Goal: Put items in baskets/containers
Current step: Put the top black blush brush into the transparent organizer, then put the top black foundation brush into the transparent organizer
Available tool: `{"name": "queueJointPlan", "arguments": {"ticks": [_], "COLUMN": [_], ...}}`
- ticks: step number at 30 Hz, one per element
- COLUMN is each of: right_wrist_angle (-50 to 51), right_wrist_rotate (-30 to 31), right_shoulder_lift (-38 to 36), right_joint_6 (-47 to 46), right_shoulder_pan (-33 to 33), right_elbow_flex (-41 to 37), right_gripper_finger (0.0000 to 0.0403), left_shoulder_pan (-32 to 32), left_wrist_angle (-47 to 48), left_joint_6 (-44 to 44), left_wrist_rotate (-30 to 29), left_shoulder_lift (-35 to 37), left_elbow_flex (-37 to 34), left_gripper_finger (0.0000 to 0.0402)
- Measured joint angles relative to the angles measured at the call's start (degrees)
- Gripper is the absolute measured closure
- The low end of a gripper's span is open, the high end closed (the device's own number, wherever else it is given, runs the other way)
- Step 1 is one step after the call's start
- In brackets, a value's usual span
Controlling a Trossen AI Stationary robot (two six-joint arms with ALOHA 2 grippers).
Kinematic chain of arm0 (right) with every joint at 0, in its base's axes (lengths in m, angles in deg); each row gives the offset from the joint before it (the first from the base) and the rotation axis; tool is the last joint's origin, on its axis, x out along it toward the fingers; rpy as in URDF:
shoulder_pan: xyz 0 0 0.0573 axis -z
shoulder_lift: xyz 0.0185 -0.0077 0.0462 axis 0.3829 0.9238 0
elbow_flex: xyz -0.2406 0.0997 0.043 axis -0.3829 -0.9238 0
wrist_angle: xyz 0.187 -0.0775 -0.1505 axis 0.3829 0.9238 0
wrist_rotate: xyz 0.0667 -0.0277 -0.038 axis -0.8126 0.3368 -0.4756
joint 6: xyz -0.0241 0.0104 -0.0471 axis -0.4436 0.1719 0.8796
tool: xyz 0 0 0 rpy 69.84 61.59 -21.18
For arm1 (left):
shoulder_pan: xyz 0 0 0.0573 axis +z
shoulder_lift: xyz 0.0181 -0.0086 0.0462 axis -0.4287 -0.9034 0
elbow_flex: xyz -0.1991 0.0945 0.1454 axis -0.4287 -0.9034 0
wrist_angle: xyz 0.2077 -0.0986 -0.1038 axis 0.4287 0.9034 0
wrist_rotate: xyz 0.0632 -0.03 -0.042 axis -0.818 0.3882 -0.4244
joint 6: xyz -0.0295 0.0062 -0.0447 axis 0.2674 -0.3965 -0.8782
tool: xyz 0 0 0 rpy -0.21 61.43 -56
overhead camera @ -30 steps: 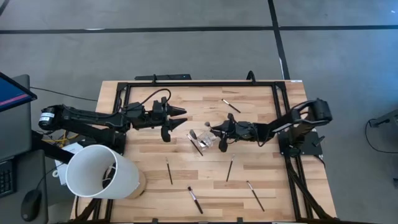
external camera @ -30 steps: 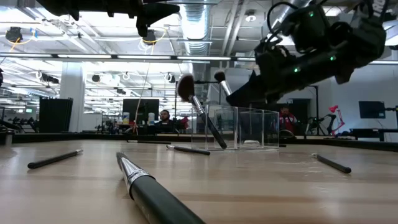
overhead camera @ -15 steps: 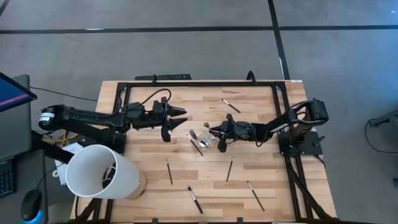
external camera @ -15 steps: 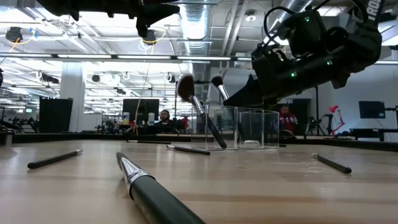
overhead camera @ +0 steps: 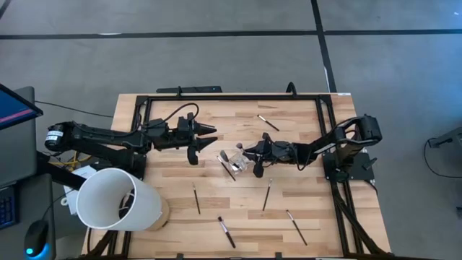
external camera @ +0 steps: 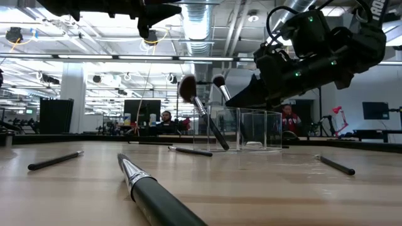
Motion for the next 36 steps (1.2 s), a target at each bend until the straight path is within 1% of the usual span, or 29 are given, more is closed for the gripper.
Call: {"name": "queueJointPlan", "arguments": {"ticks": [7, 9, 14, 17, 20, 23, 27, 32, 34, 36], "right_wrist_angle": [0.05, 0.1, 0.25, 0.11, -0.31, 0.15, 3.04, 10.18, 15.94, 26.1], "right_wrist_rotate": [0.04, 0.01, -0.01, 0.01, -0.01, -0.03, -0.05, 1.88, 3.24, 3.73], "right_shoulder_lift": [0.0, 0.0, 0.0, 0.0, -0.05, -1.57, -6.56, -17.57, -22.45, -26.74], "right_joint_6": [-0.02, -0.04, -0.55, -0.55, -0.52, -0.37, 0.57, 4.06, 4.6, 4.59], "right_shoulder_pan": [0.0, 0.0, 0.39, 0.43, 0.44, 0.44, 0.44, 1.48, 3.17, 5.8], "right_elbow_flex": [0.0, 0.0, 0.0, 0.0, 0.0, 0.01, 0.0, 0.05, 0.92, 3.31], "right_gripper_finger": [0.0348, 0.0337, 0.0292, 0.0272, 0.0263, 0.0263, 0.0271, 0.0283, 0.0287, 0.029], "left_shoulder_pan": [0.0, 0.0, 0.0, 0.0, 0.0, 0.0, 0.02, 0.02, 0.02, 0.02], "left_wrist_angle": [0.2, 0.33, 0.89, 1.07, 1.08, 1.09, 1.46, 1.57, 1.55, 1.55], "left_joint_6": [-0.35, -0.35, -0.35, -0.35, -0.35, -0.35, -0.35, -0.35, -0.38, -1.07], "left_wrist_rotate": [0.0, 0.0, 0.0, 0.0, -0.02, -0.75, -1.26, -2.19, -2.25, -2.24], "left_shoulder_lift": [-0.02, -0.02, -0.02, -0.02, -0.02, -0.02, -0.02, -0.02, -0.02, -0.02], "left_elbow_flex": [0.02, 0.04, 0.04, 0.04, 0.04, 0.04, 0.04, 0.04, 0.04, 0.04], "left_gripper_finger": [0.0257, 0.0257, 0.0257, 0.0257, 0.0257, 0.0257, 0.0257, 0.0257, 0.0257, 0.0257]}}
